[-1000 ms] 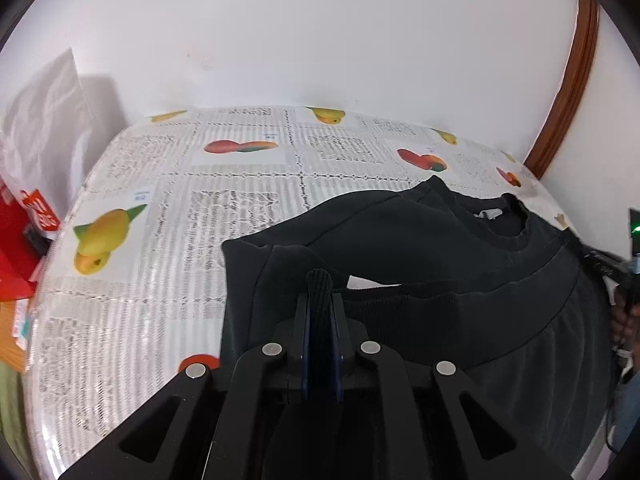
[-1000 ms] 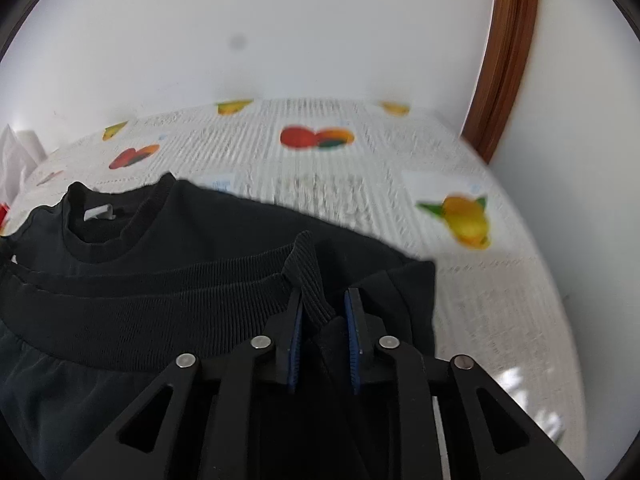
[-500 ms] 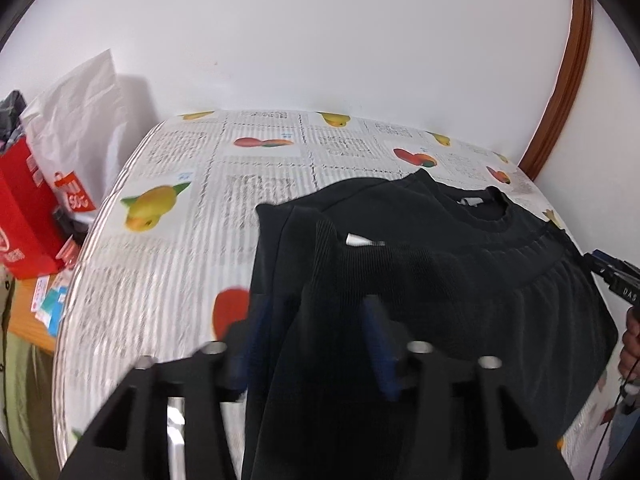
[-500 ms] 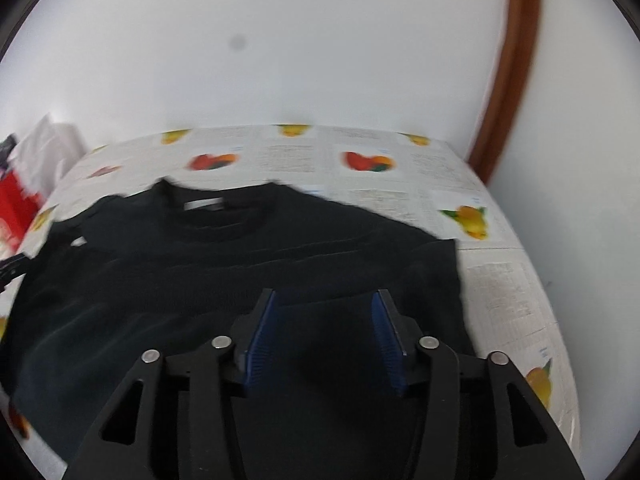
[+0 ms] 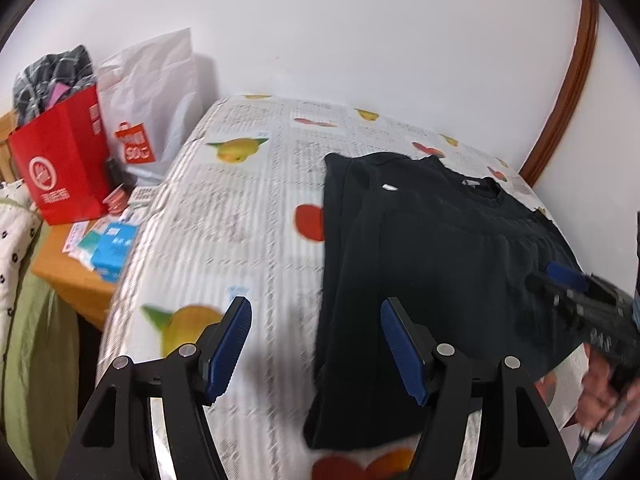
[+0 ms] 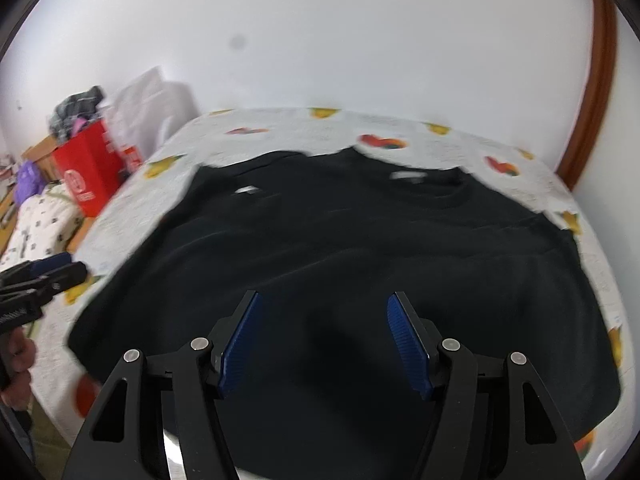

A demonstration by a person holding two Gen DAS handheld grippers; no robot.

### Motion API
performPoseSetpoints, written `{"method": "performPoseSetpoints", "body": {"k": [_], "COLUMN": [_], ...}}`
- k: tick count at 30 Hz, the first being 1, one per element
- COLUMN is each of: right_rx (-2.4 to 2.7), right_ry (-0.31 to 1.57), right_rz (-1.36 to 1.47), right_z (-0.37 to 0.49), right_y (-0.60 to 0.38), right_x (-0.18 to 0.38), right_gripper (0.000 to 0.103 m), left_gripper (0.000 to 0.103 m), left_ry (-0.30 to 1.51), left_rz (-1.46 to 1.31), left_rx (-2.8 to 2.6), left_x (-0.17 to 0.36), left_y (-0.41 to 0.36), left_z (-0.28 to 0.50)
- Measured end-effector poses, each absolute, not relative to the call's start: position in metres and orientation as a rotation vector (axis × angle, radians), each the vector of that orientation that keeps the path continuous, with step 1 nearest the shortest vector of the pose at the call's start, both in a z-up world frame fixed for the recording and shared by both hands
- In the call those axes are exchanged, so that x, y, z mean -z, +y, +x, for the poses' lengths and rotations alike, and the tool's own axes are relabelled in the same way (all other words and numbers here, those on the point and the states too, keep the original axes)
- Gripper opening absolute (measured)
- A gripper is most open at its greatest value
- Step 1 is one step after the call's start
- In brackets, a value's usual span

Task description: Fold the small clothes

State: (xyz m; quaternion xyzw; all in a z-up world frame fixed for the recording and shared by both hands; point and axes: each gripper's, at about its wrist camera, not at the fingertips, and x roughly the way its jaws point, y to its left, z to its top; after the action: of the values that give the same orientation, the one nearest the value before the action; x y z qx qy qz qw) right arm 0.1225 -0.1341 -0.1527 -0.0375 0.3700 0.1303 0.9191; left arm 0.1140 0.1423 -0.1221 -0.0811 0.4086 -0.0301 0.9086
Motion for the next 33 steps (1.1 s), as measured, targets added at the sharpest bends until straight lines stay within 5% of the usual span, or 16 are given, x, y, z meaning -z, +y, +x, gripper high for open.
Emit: {"method": "performPoseSetpoints", "body": {"k": [22,23,24,25,33], "right_rx": [-0.435,-0.427,-0.405,-0.353,-0.438], "right_ry": [0.689,0.675,0.657,0.635,0.546], "right_rz": [-0.454,-0.474,-0.502,-0.541,-0.186], "right_z": [0.05,0.052,0.051,0.053,0.06], "right_y": [0.036,0.039,0.041,0.043,-0.029], "right_x": [0.222,0.221,0.221,0.221,0.15], "right_gripper": [0.065,0.055,0.028,0.018,0.008], "left_gripper": [0.068,0.068,0.068,0.068,0.068], "left_ry": [0.843,0.838,0.833,0.829,0.817], "left_rz": [-0.298,-0.308,-0.315,-0.317,-0.311], "left_rx": [0.018,0.013,0.011,0.009,0.004], "left_x": [0.127,0.127,0.126,0.126,0.126], "left_y": [0.205,0.208,0.211,0.213,0.21], "left_z": [0.079,0.078,0.077,0.076,0.08]}}
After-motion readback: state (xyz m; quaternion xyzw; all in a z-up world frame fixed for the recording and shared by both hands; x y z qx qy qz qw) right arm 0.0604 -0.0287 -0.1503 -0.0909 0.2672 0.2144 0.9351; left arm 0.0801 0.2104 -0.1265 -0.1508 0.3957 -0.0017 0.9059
